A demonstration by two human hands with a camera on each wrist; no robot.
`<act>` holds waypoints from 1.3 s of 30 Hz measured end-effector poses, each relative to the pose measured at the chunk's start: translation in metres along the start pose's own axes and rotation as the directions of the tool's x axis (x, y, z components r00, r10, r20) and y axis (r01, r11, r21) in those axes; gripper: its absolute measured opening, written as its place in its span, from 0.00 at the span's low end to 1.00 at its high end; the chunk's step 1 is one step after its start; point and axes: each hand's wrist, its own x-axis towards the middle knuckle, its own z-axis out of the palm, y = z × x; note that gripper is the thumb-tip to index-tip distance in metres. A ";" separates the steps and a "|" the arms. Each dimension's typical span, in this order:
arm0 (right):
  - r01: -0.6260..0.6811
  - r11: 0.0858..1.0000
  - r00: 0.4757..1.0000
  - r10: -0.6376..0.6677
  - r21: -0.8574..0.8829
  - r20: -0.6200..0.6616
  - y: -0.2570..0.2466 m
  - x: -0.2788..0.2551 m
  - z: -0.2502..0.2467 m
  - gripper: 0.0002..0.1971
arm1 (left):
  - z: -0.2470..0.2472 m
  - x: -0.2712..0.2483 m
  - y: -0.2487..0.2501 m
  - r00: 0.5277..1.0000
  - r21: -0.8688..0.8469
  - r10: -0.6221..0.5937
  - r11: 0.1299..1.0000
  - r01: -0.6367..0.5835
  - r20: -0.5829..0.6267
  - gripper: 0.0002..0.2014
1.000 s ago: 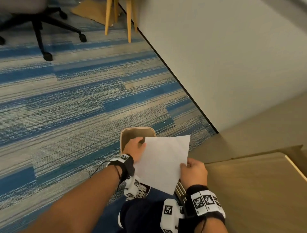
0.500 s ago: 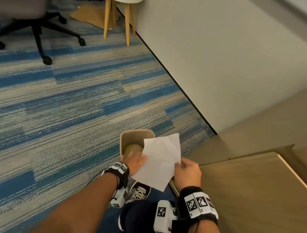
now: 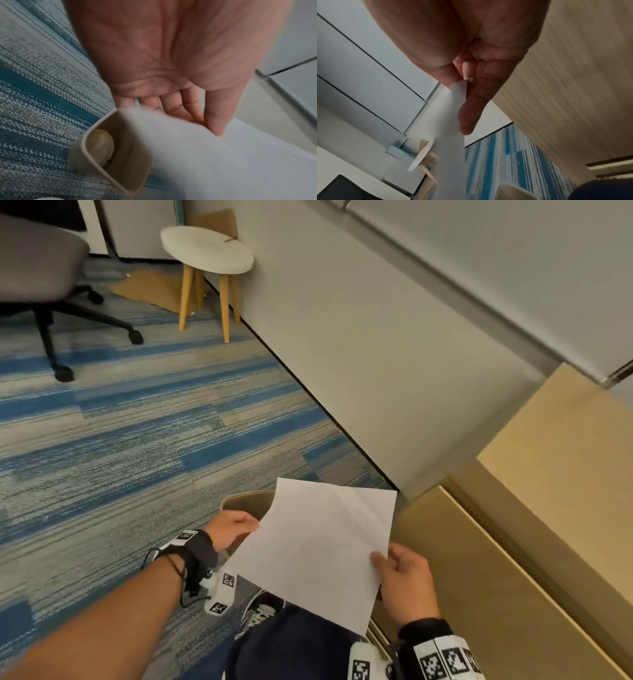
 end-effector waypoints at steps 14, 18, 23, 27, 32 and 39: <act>0.097 0.983 0.993 -0.084 0.157 -0.088 -0.015 -0.140 -0.129 0.10 | 0.012 -0.126 0.150 0.922 0.273 0.244 0.904 -0.328 0.301 0.09; 0.123 0.960 0.986 -0.089 0.251 -0.141 -0.005 -0.171 -0.165 0.10 | 0.038 -0.167 0.186 0.880 0.273 0.308 0.868 -0.415 0.361 0.12; 0.160 0.926 0.950 -0.050 0.343 -0.308 0.011 -0.206 -0.219 0.09 | 0.093 -0.209 0.242 0.803 0.180 0.385 0.844 -0.506 0.454 0.10; 0.217 0.907 0.887 -0.028 0.362 -0.461 0.021 -0.222 -0.265 0.09 | 0.157 -0.219 0.290 0.766 0.165 0.467 0.797 -0.581 0.442 0.21; 0.282 0.871 0.801 0.016 0.401 -0.598 0.039 -0.226 -0.324 0.12 | 0.233 -0.221 0.351 0.768 0.154 0.470 0.801 -0.578 0.436 0.16; 0.197 0.947 0.724 0.034 0.253 -0.689 0.064 -0.216 -0.381 0.09 | 0.325 -0.181 0.407 0.814 0.369 0.390 0.747 -0.553 0.430 0.10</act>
